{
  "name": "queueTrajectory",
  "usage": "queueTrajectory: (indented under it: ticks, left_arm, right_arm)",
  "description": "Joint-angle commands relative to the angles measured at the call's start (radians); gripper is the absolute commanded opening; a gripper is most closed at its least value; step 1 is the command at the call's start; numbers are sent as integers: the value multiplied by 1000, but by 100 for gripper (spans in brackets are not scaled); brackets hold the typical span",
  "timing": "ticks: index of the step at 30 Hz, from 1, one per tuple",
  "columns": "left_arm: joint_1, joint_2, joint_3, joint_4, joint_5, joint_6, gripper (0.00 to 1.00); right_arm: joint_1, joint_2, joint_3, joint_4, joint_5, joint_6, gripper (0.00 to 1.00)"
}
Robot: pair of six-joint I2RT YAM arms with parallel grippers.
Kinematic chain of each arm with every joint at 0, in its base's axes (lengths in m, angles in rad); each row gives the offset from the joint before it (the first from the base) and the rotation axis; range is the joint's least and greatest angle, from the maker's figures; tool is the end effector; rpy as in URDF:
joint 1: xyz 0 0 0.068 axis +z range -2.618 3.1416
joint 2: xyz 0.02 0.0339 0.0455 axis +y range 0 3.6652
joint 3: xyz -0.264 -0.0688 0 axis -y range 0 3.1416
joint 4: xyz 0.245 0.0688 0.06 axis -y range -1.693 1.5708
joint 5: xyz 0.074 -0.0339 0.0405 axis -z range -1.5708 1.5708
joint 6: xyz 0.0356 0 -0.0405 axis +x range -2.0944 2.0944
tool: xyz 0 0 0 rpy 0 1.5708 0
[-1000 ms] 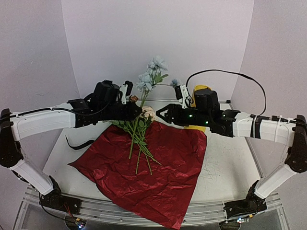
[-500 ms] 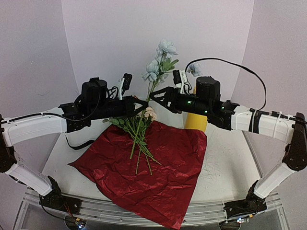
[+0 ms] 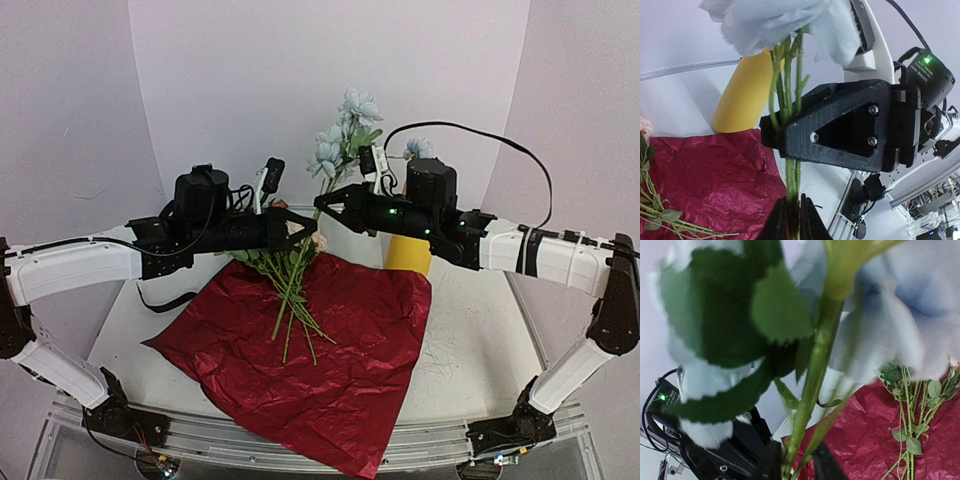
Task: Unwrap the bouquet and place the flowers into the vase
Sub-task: Pick up the fake flower from the wrapping paper.
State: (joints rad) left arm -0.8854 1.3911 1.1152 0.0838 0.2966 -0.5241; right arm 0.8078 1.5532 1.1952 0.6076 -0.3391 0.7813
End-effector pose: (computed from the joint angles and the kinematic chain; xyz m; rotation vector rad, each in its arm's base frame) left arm 0.2014 -0.2628 0.3436 0.5793 1.8520 -1.2476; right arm 0.2472 0.2757 0.3744 -0.3459 1.4767 1.5377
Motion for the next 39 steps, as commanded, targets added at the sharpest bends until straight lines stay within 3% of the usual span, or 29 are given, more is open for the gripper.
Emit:
queueTrajectory:
  ticks: [1,4,7,20,28,39]
  left_arm:
    - [-8,-8,10,70,23,13,51]
    - [-7,-30,-14,69,11,18,78]
    - [-7,-58,-40,68,-16,25,85]
    - [-8,-93,-86,62,-67,36,85]
    - [-8,-80,-81,59,-89,30,84]
    - [-8,-73,-90,46,-113,33,83]
  right_arm:
    - [2,-29,46,39,42,-36,8]
    - [0,-70,54,-32,137,-127,8]
    - [-2,-109,83,-134,263,-241,7]
    - [-2,-194,266,-235,831,-783,7]
    - [-40,-44,553,-188,967,-1070,6]
    - [-146,103,758,-159,985,-1121,7]
